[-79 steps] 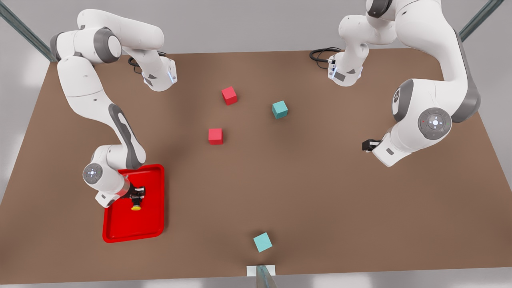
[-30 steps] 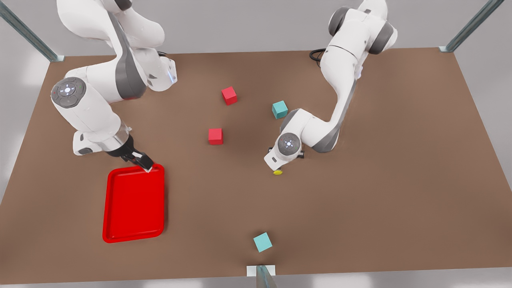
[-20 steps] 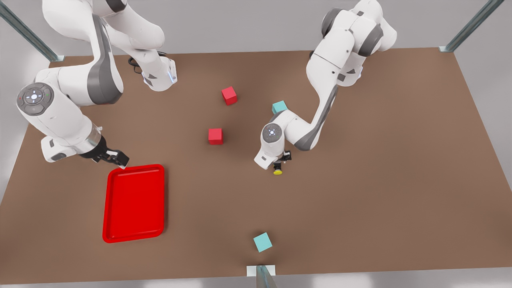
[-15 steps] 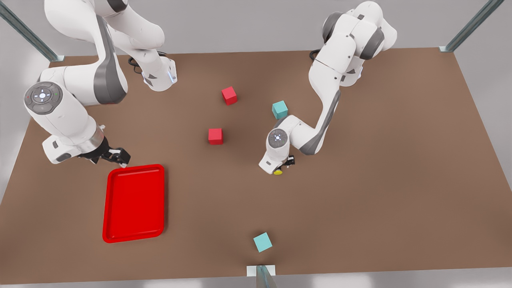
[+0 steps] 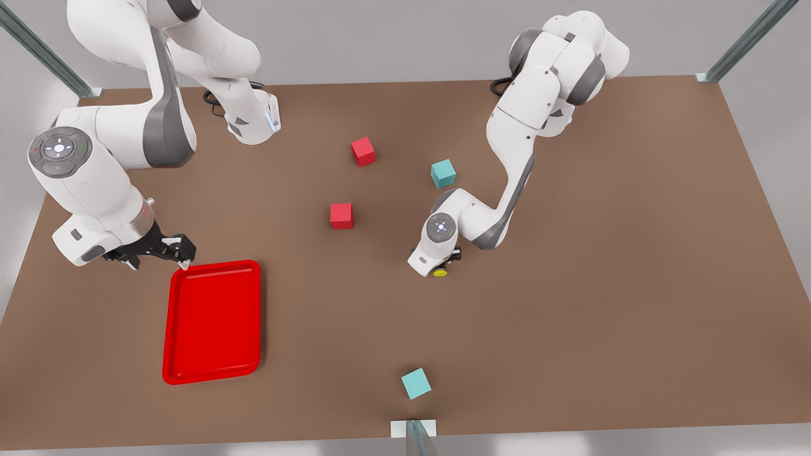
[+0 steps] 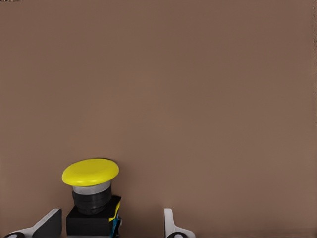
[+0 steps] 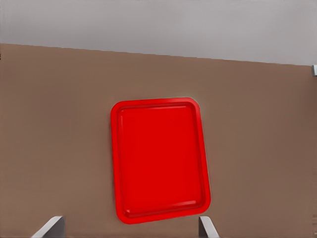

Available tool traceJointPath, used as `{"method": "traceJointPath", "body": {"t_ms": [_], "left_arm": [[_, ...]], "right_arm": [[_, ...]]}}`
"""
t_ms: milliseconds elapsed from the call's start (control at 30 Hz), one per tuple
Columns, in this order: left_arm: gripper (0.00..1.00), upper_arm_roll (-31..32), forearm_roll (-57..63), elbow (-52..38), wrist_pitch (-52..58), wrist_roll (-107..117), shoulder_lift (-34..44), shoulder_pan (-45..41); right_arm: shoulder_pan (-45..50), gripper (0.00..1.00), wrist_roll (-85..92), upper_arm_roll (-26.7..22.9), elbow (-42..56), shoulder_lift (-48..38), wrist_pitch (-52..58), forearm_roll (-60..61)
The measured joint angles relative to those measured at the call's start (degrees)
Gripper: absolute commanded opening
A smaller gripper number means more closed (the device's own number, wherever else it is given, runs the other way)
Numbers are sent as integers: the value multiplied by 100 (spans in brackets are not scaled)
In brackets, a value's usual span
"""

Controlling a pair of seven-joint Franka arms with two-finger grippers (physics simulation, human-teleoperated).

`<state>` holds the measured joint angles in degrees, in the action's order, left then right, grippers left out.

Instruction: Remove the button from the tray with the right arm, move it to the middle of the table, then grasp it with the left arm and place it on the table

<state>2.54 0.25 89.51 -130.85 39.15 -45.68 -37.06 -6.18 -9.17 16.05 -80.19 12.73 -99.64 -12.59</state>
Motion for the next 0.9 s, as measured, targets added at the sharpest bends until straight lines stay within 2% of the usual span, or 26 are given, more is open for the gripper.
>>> {"method": "traceJointPath", "body": {"t_ms": [67,100,167,233,300,900], "left_arm": [[87,0,-2,-1,13,-87,5,44],[85,0,-4,-1,23,-128,7,56],[73,0,-5,-8,40,-202,8,65],[66,1,-5,-10,56,-268,8,67],[55,1,-5,-10,72,-326,9,70],[53,1,-3,-134,437,-644,-6,111]], "right_arm": [[-1,100,76,0,0,-1,-6,0],[-7,100,110,0,0,-1,-9,0],[-12,100,173,0,0,-1,-12,11],[-68,100,230,0,-7,-1,-10,32],[-71,100,281,-1,-12,11,-11,34],[-77,100,551,0,-9,52,-30,22]]}}
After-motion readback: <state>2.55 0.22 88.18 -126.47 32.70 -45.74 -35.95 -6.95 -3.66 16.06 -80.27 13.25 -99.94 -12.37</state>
